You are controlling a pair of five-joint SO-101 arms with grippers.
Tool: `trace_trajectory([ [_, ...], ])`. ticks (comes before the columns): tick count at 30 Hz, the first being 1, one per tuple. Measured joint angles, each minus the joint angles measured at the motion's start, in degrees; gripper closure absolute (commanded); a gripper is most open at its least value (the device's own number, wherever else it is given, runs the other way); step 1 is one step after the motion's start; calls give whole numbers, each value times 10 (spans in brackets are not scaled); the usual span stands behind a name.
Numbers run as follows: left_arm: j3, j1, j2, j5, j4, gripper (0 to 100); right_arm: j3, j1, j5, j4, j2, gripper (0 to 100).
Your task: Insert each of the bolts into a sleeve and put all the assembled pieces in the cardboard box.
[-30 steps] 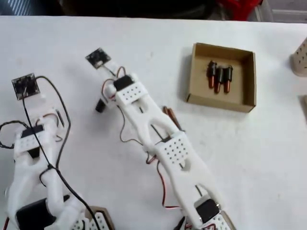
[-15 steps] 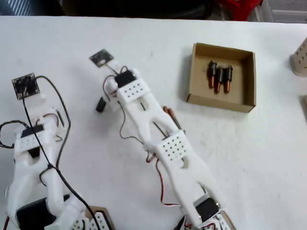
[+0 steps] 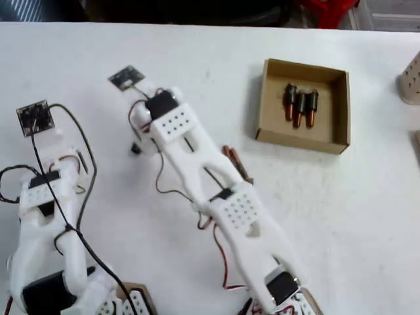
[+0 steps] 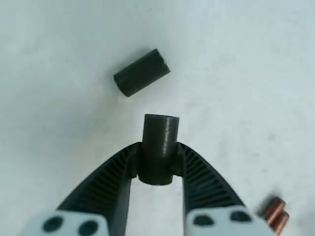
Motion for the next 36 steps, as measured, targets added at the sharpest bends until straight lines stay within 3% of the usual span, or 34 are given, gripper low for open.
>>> trace_trajectory([
  [11,0,0,0,0,0,977,382,31,20,-12,-337,981],
  [22,0,5,0,0,0,977,847,153,108,-171,-701,981],
  [28,0,5,0,0,0,977,1028,280,182,-187,-816,981],
  [33,0,6,0,0,0,977,1115,446,258,-244,-835,979],
  [36,0,6,0,0,0,977,1145,540,287,-295,-835,927],
])
